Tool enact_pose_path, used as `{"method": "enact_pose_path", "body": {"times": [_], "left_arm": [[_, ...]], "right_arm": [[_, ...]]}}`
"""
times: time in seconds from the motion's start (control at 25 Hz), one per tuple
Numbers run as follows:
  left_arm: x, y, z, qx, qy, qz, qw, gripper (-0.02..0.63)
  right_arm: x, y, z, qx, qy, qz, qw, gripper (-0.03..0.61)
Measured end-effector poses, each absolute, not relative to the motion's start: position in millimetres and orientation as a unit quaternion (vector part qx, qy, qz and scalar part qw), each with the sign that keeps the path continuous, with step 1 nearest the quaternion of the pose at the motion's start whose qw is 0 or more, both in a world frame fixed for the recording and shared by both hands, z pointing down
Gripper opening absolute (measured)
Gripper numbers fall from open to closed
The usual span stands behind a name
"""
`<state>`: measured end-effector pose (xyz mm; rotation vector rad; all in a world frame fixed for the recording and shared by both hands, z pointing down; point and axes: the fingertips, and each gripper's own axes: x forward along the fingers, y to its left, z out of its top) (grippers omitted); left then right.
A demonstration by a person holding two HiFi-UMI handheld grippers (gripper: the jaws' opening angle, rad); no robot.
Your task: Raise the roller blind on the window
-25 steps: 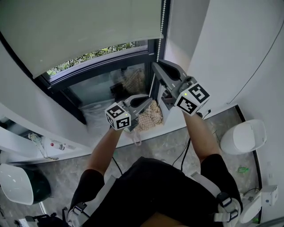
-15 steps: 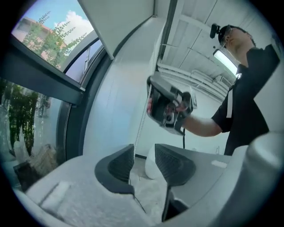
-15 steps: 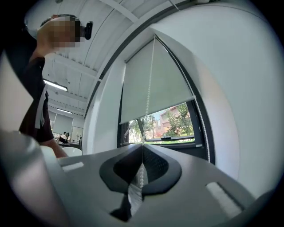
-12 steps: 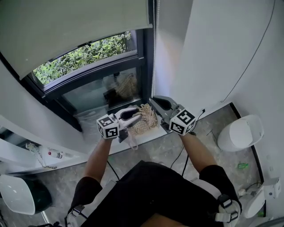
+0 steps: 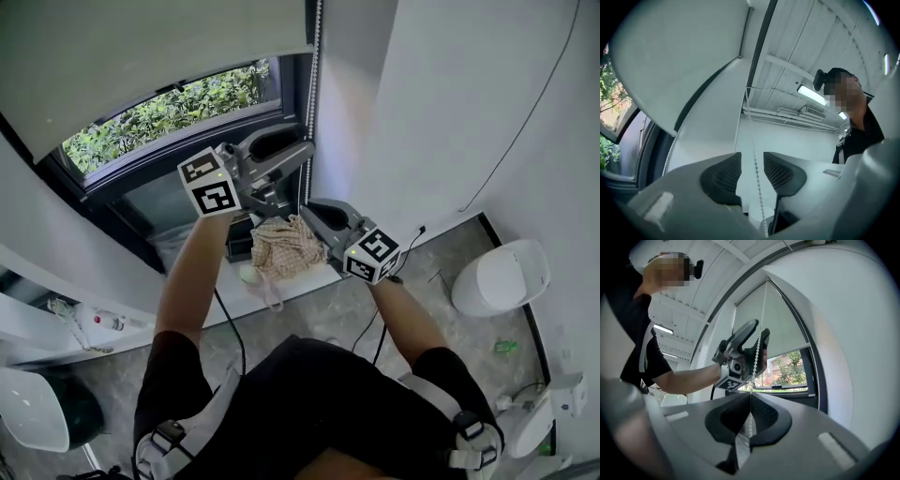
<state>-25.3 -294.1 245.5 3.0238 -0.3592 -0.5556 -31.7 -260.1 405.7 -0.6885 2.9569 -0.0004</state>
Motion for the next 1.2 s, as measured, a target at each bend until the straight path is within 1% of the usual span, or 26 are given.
{"method": "enact_pose_path", "body": {"times": [0.2,0.24,0.32,0.4,0.48,0.6,0.72,0.8,0.92,1.0,1.08,1.12,1.16,1.2], "left_arm": [[-11.9,-290.5,212.0,0.977,-0.094,-0.191,-0.003,0.144],[-11.9,-290.8,207.9,0.976,-0.097,-0.195,-0.006,0.117],[-13.7,-296.3,205.4,0.973,-0.117,-0.199,-0.005,0.026],[-16.5,-302.7,207.7,0.969,-0.134,-0.207,0.009,0.018],[-19.2,-305.5,210.4,0.966,-0.147,-0.213,0.009,0.015],[-23.3,-305.9,219.5,0.963,-0.184,-0.192,-0.037,0.011],[-25.7,-307.2,249.0,0.963,-0.216,-0.146,-0.066,0.012],[-24.7,-307.1,285.0,0.965,-0.223,-0.121,-0.058,0.011],[-19.0,-300.5,349.6,0.969,-0.226,-0.096,-0.017,0.008],[-20.4,-295.6,385.7,0.968,-0.233,-0.096,0.012,0.008],[-26.7,-293.9,404.3,0.963,-0.243,-0.113,0.036,0.009],[-29.4,-294.1,406.9,0.961,-0.246,-0.119,0.043,0.006],[-31.2,-294.6,406.9,0.96,-0.248,-0.119,0.045,0.006],[-32.4,-295.3,405.7,0.961,-0.249,-0.115,0.043,0.006]], "right_arm": [[-29.7,-261.2,406.6,-0.229,0.972,0.0,0.052,0.006],[-29.5,-261.5,406.3,-0.228,0.972,0.002,0.05,0.006],[-29.4,-262.9,406.0,-0.227,0.973,0.006,0.047,0.006],[-27.6,-265.2,406.6,-0.23,0.972,0.004,0.05,0.006],[-25.1,-267.8,407.0,-0.232,0.971,-0.001,0.056,0.006],[-24.1,-267.6,413.7,-0.227,0.973,-0.007,0.05,0.007],[-24.9,-263.7,443.0,-0.222,0.975,-0.02,0.019,0.006],[-25.5,-258.7,477.5,-0.221,0.974,-0.036,-0.017,0.006],[-22.9,-242.7,539.1,-0.223,0.969,-0.084,-0.06,0.008],[-21.6,-228.2,571.2,-0.224,0.964,-0.122,-0.071,0.008],[-20.2,-220.3,583.4,-0.223,0.961,-0.145,-0.07,0.011],[-18.7,-220.3,580.2,-0.22,0.962,-0.151,-0.063,0.028],[-16.4,-222.6,571.2,-0.217,0.963,-0.151,-0.053,0.101],[-13.2,-226.6,557.1,-0.215,0.965,-0.145,-0.04,0.14]]}}
